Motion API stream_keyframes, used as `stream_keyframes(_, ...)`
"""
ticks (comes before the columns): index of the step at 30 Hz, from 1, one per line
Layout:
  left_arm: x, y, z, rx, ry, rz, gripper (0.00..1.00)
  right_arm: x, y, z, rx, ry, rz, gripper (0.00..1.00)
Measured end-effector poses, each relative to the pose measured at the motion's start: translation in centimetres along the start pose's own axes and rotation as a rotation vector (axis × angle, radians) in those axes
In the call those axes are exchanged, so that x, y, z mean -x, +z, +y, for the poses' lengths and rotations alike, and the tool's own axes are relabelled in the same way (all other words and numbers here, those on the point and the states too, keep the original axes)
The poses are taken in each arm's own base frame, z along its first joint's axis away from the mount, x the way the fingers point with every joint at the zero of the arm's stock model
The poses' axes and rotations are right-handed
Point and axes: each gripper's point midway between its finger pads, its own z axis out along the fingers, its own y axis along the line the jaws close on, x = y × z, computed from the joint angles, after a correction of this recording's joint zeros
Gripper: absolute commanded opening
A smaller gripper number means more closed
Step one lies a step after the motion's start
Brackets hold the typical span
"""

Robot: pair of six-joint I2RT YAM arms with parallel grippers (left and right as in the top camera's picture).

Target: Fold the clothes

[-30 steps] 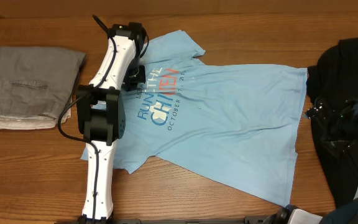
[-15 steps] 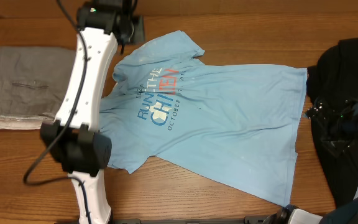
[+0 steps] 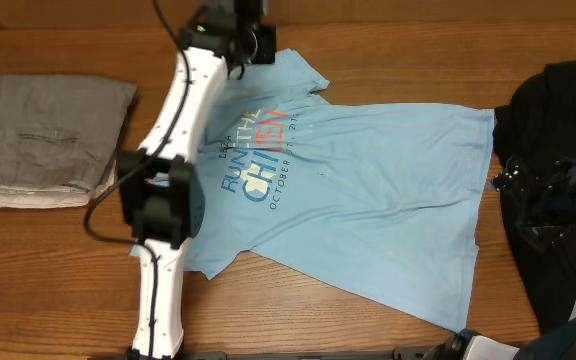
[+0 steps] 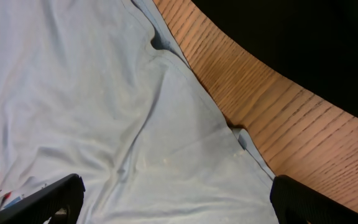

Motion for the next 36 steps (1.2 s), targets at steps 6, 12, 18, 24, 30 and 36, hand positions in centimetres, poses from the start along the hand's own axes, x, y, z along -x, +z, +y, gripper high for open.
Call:
stream_keyframes(6, -1.9, 5.0, 1.3, -0.005, 0.048, 0.004, 0.04, 0.0, 0.0, 0.0, 0.0, 0.0, 0.0, 1.0)
stream_keyframes(12, -3.2, 7.2, 2.4, 0.024, 0.066, 0.015, 0.04, 0.0, 0.0, 0.0, 0.001, 0.0, 0.0, 1.0)
stream_keyframes(18, -4.2, 9.0, 4.3, 0.093, 0.106, 0.018, 0.04, 0.0, 0.0, 0.0, 0.0, 0.0, 0.0, 1.0)
stream_keyframes(24, -3.5, 9.4, 5.7, 0.158, 0.135, -0.019, 0.04, 0.0, 0.0, 0.0, 0.001, 0.0, -0.001, 1.0)
stream_keyframes(30, -2.1, 9.5, 9.0, 0.2, 0.111, -0.077, 0.04, 0.0, 0.0, 0.0, 0.001, 0.0, 0.0, 1.0)
stream_keyframes(36, -0.3, 8.6, 14.4, 0.202, 0.05, -0.151, 0.12, 0.0, 0.0, 0.0, 0.001, -0.001, -0.001, 1.0)
